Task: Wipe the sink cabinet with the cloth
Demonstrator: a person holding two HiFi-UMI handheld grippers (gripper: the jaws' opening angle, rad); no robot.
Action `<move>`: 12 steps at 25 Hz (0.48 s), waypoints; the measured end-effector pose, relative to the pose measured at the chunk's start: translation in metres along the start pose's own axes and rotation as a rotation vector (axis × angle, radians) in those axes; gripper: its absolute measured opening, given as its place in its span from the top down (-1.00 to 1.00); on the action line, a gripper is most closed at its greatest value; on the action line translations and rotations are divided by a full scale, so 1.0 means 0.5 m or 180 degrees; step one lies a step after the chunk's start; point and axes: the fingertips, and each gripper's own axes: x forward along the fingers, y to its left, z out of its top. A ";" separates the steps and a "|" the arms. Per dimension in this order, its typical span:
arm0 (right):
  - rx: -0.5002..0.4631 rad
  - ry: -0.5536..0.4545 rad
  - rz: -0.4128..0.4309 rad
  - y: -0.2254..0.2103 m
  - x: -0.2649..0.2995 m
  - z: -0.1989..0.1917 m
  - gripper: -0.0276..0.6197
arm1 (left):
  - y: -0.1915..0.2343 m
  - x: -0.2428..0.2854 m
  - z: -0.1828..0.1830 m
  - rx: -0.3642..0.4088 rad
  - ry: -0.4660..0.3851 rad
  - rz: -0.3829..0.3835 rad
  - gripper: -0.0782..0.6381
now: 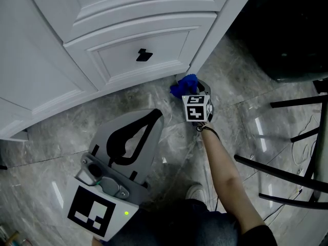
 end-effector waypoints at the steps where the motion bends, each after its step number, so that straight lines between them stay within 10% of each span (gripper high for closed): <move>1: -0.0026 0.0050 0.0017 0.001 0.002 -0.004 0.56 | 0.000 -0.001 0.001 0.0002 -0.0003 0.0005 0.77; 12: 0.0041 0.0134 0.0025 -0.001 -0.006 -0.005 0.56 | 0.005 -0.016 0.011 0.0034 -0.0032 0.0054 0.77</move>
